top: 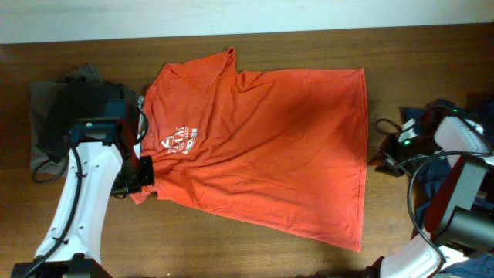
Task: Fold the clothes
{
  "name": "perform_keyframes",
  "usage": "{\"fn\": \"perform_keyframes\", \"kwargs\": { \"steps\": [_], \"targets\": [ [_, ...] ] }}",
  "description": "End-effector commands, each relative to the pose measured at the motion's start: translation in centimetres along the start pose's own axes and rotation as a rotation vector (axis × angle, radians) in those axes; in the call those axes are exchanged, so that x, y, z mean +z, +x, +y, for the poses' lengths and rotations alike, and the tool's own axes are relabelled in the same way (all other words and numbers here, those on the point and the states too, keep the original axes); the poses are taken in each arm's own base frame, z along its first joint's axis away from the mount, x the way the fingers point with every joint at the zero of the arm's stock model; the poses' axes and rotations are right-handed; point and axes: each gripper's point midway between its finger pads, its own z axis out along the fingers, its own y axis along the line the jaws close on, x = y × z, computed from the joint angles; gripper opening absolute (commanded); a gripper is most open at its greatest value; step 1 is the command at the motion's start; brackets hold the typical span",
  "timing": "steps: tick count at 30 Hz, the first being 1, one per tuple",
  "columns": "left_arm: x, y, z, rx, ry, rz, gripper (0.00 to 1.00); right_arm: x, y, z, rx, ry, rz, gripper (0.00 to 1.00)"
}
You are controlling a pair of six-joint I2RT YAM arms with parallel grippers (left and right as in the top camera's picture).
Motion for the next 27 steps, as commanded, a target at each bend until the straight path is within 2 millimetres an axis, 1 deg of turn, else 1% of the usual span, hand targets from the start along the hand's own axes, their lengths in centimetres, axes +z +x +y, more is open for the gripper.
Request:
{"fn": "perform_keyframes", "kwargs": {
  "steps": [1,4,6,7,8,9,10,12,14,15,16,17,18,19,20,21,24,27],
  "targets": [
    [-0.2,-0.2,0.6,-0.007,-0.019,-0.011,0.0,1.0,3.0,0.6,-0.062,0.02,0.083,0.26],
    [-0.2,-0.9,0.5,-0.011,-0.014,-0.035,0.0,0.7,4.3,0.3,-0.057,0.02,0.132,0.34],
    [-0.2,-1.1,0.5,-0.013,-0.012,-0.047,0.0,-0.1,5.5,0.4,-0.056,0.024,0.157,0.36],
    [-0.2,-1.2,0.5,-0.014,-0.012,-0.051,0.0,-0.5,5.8,0.5,-0.057,0.023,0.155,0.36],
    [-0.2,-1.4,0.4,-0.017,-0.006,-0.059,0.0,-1.9,6.2,1.1,-0.075,0.019,0.114,0.37],
    [-0.2,-1.6,0.2,-0.02,0.002,-0.065,0.0,-2.5,6.2,1.3,-0.079,0.016,0.091,0.38],
    [-0.2,-1.7,-0.1,-0.021,0.02,-0.07,0.0,-3.8,6.4,1.8,-0.095,0.01,0.036,0.39],
    [-0.3,-2.0,-0.5,-0.023,0.04,-0.081,0.0,-5.7,6.9,2.2,-0.085,0.02,-0.041,0.43],
    [-0.3,-2.2,-0.6,-0.03,0.05,-0.086,0.0,-7.3,7.6,2.0,-0.067,0.044,-0.116,0.47],
    [-0.3,-2.2,-0.7,-0.045,0.051,-0.086,0.0,-8.0,8.4,1.5,-0.027,0.071,-0.156,0.51],
    [-0.3,-2.2,-0.7,-0.045,0.057,-0.088,0.0,-8.1,8.7,1.4,-0.012,0.076,-0.164,0.53],
    [-0.3,-2.3,-0.9,-0.045,0.063,-0.089,0.0,-8.1,9.6,1.2,0.025,0.073,-0.17,0.56],
    [-0.3,-2.3,-0.9,-0.045,0.067,-0.09,0.0,-7.9,10.1,1.0,0.052,0.073,-0.165,0.59],
    [-0.3,-2.3,-1.0,-0.045,0.069,-0.09,0.0,-7.3,11.0,0.5,0.096,0.077,-0.139,0.59],
    [-0.3,-2.3,-1.0,-0.045,0.069,-0.09,0.0,-6.8,11.6,0.2,0.12,0.082,-0.119,0.59],
    [-0.3,-2.3,-1.0,-0.045,0.069,-0.09,0.0,-5.3,13.2,-0.6,0.187,0.093,-0.049,0.59],
    [-0.3,-2.3,-1.0,-0.045,0.069,-0.09,0.0,-2.4,15.9,-1.2,0.266,0.052,0.069,0.58],
    [-0.3,-2.5,-1.0,-0.046,0.07,-0.097,0.0,0.4,18.4,-2.7,0.326,0.066,0.152,0.55]
  ]
}}
